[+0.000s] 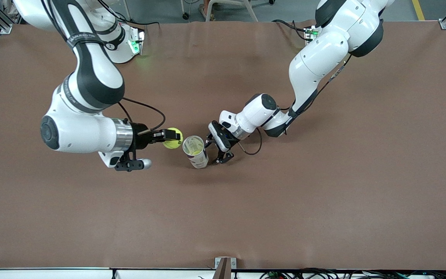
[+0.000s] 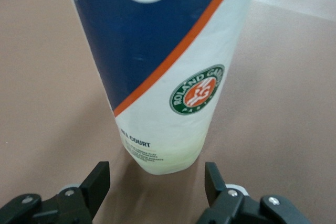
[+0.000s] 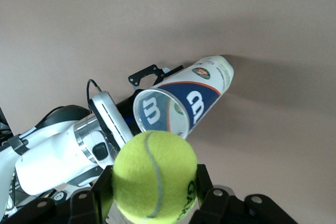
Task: Insert tennis ball vertically with right arm
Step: 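Carry the second ball with the right gripper above the can, then push the ball into the can, open and withdraw the right gripper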
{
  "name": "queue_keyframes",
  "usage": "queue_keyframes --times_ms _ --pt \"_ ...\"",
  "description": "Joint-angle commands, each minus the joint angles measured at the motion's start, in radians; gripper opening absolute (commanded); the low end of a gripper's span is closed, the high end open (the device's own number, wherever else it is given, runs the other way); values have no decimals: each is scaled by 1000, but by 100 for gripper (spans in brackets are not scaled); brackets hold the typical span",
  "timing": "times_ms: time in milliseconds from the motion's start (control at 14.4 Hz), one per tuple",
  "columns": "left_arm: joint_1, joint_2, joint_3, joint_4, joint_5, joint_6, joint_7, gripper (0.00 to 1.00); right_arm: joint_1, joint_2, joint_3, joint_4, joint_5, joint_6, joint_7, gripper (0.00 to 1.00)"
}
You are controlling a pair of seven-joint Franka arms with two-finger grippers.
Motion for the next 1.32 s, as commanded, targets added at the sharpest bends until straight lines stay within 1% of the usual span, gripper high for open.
queue_keyframes --times_ms 0,416,624,763,901,1040,1109,1179,1248 --pt "-4 -7 1 3 11 -7 4 81 33 -14 -3 -21 17 60 59 34" --pt "-3 -7 1 3 11 -7 5 81 76 26 -3 -27 6 136 65 34" --pt "-1 -7 1 3 11 -7 5 81 78 37 -4 -29 -1 138 65 34" --pt "2 -8 1 3 11 -7 4 81 78 41 -4 -29 -29 138 65 34" --pt "3 -10 -2 6 9 -7 2 82 78 44 -6 -29 -33 138 64 37" --pt "2 -8 -3 18 9 -7 1 82 78 46 -6 -30 -33 138 64 50" --pt "2 -8 -2 20 9 -7 2 84 78 46 -6 -30 -33 138 65 68" --pt "2 -8 -3 20 11 -7 4 84 78 44 -6 -30 -33 138 65 77" --pt "-3 -7 -3 21 9 -7 4 84 78 44 -6 -29 -33 138 64 78"
